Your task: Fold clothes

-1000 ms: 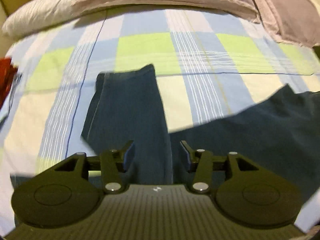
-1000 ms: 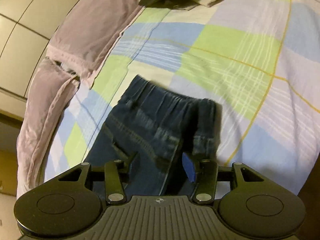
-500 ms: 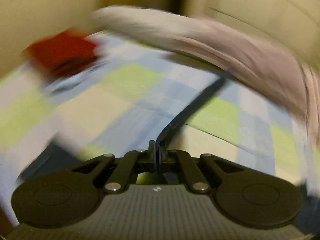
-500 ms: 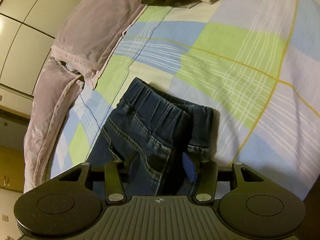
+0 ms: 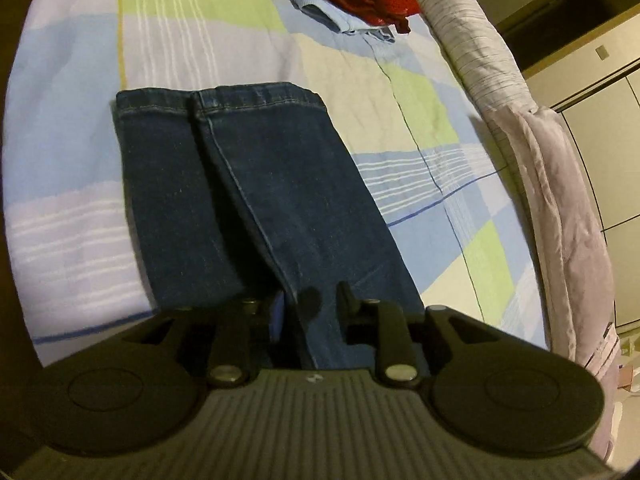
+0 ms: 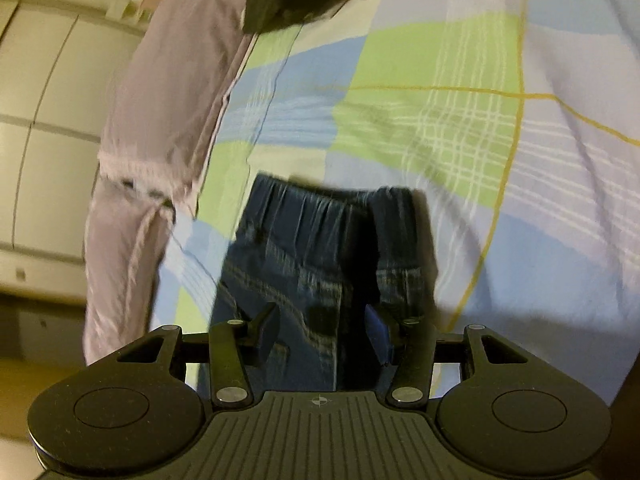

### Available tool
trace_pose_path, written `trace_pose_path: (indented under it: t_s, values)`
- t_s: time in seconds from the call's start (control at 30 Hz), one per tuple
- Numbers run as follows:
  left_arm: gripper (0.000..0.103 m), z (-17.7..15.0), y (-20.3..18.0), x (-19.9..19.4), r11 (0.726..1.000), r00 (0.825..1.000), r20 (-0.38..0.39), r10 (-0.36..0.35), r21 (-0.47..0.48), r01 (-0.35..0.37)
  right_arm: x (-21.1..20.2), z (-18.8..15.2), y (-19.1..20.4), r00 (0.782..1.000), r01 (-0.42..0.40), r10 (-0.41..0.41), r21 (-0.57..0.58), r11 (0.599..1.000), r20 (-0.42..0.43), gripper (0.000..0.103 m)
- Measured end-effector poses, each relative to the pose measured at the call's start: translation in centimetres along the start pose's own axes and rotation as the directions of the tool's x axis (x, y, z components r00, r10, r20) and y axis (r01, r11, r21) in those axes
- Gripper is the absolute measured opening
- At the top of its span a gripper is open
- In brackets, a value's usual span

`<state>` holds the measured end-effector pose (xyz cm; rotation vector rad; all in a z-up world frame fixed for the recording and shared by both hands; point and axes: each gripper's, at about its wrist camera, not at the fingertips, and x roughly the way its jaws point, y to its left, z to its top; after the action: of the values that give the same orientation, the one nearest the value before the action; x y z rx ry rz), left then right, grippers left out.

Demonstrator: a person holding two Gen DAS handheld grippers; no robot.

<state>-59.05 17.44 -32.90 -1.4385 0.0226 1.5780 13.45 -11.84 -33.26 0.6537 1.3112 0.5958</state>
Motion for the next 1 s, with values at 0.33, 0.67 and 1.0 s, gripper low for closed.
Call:
trace_pose_path:
  t_s: [0.33, 0.67, 1.0]
  values:
    - [0.0, 1.1, -1.3, -0.5, 0.979, 1.0, -0.002, -0.03, 0.202, 0.03, 0.7, 1.1, 1.2, 1.0, 0.014, -0.014, -0.115, 0.993, 0.004, 0.016]
    - [0.001, -0.9, -0.2, -3.4, 0.907, 0.999, 0.034, -0.009, 0.421, -0.006, -1.4, 3.0, 1.1, 1.0, 0.022, -0.025, -0.218, 0.976, -0.013, 0.015]
    - [0.001, -2.5, 1.4, -3.8, 0.904, 0.999, 0.049, 0.023, 0.426, -0.042, -1.4, 2.7, -0.2, 0.998, 0.045, -0.055, -0.273, 0.961, -0.026, 0.016]
